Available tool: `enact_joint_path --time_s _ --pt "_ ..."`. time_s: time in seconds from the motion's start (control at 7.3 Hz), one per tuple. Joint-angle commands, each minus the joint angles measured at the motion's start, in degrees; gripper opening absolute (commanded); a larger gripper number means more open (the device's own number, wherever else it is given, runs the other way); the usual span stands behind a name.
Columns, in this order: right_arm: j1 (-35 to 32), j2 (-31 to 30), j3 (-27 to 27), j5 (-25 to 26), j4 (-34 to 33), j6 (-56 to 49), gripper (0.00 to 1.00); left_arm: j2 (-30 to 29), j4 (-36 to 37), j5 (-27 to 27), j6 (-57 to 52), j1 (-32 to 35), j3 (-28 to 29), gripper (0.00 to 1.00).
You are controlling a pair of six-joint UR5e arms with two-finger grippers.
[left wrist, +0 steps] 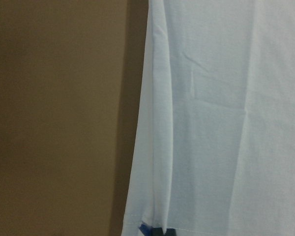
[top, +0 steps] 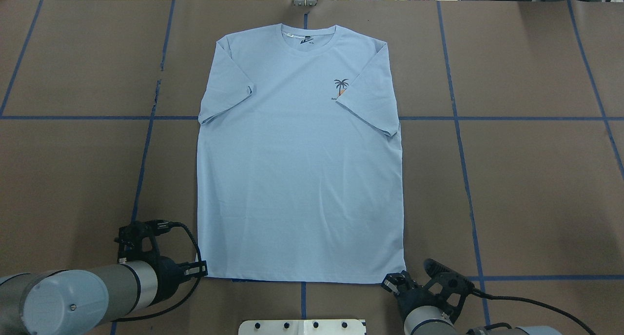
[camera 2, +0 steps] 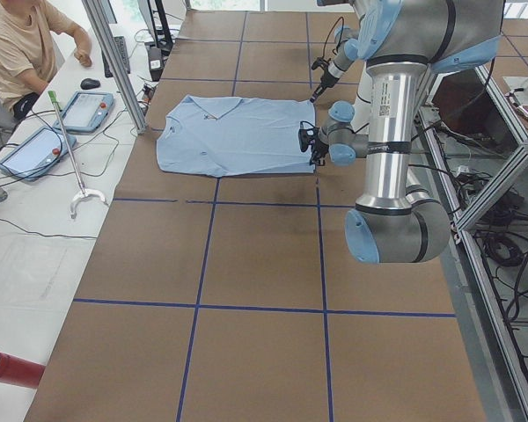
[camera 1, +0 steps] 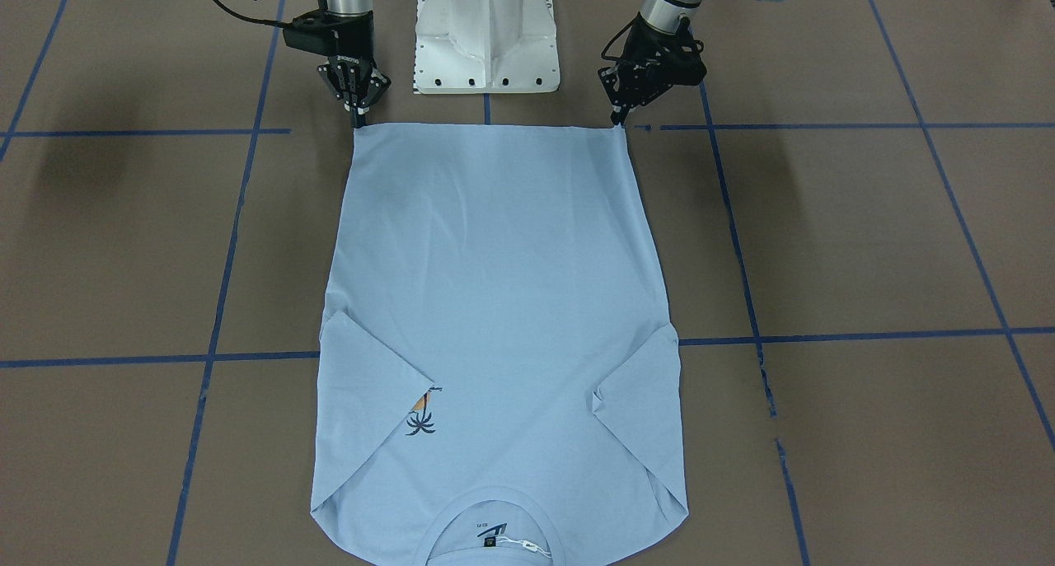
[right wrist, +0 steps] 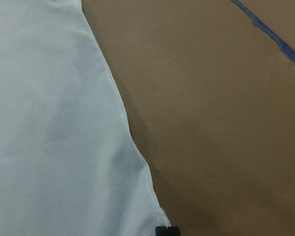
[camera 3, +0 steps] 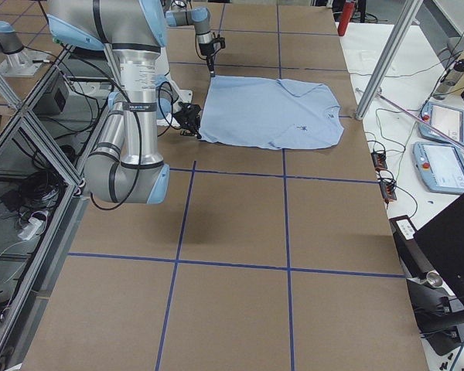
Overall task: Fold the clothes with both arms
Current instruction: 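Lift the hem with both grippers and fold it onto the collar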
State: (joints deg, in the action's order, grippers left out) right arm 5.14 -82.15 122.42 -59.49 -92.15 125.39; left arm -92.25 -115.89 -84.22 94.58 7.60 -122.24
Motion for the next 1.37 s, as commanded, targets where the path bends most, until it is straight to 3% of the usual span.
enact_joint_path --time_s 0.0,0.27,0.55,0.69,0.96,1.23 --pt "0.38 -0.65 12.07 -0.45 -8.23 -2.34 0.0 0.06 12.69 -1.2 0.08 -0.22 -13.9 0.0" --pt "5.13 0.05 29.12 -1.41 -24.32 -2.34 0.0 -0.38 28.63 -8.74 0.08 0.47 -31.06 0.0" --pt "-1.14 6.36 29.54 -6.57 -28.5 -6.87 0.0 -2.13 30.9 -12.45 -2.54 4.68 -32.01 0.0" --pt "-6.4 9.95 28.15 -10.26 -28.61 -10.74 0.0 -5.1 32.55 -13.07 -8.04 9.31 -30.53 0.0" --pt "-19.31 14.44 22.28 -16.07 -28.44 -19.08 0.0 -12.04 34.41 -14.56 -20.17 20.98 -22.3 0.0" --pt "-31.63 20.94 10.97 -22.31 -27.73 -25.16 0.0 -16.63 34.77 -17.29 -29.16 30.77 -12.54 0.0"
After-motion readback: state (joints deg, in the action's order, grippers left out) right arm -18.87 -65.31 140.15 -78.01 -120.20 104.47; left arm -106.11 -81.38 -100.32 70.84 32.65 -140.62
